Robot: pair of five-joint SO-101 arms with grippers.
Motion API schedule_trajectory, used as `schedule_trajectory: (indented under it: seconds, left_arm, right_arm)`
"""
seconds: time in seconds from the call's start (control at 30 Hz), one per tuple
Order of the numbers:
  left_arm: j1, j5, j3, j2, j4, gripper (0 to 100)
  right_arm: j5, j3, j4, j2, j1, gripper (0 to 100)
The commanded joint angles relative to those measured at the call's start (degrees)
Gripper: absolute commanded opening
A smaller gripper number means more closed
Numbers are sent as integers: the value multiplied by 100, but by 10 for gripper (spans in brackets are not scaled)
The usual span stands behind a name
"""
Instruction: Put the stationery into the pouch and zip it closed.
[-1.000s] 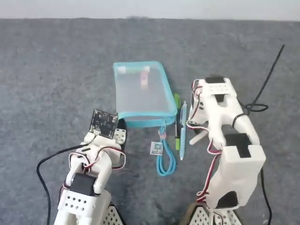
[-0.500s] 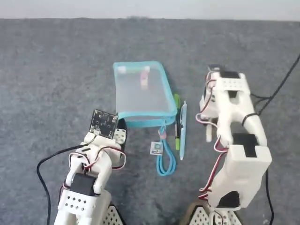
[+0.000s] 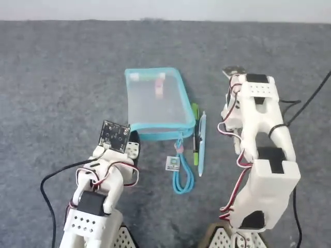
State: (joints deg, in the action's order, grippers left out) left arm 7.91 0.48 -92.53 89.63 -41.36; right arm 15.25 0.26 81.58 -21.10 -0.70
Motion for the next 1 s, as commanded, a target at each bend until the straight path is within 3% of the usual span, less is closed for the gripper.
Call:
schedule_trajectory:
  seconds: [0.0,0.2,0.37,0.53,0.67,0.97]
  left_arm:
    - [-35,26,189,70,114,13]
    - [-35,26,189,70,123,13]
    - [-35,26,189,70,114,13]
    - [-35,26,189,70,105,13]
    - [-44,26,180,70,105,13]
    - [-44,62,75,70,264,13]
  right_arm:
    - [123,360,-163,646,48,138]
    - [79,2154,-1358,1657,40,164]
    - [-299,2655,-1842,1727,84,162]
    - [-308,2673,-1851,1349,92,149]
    - [-308,2488,-1833,1235,101,0]
    - [-18,2110,-690,2149,549,6]
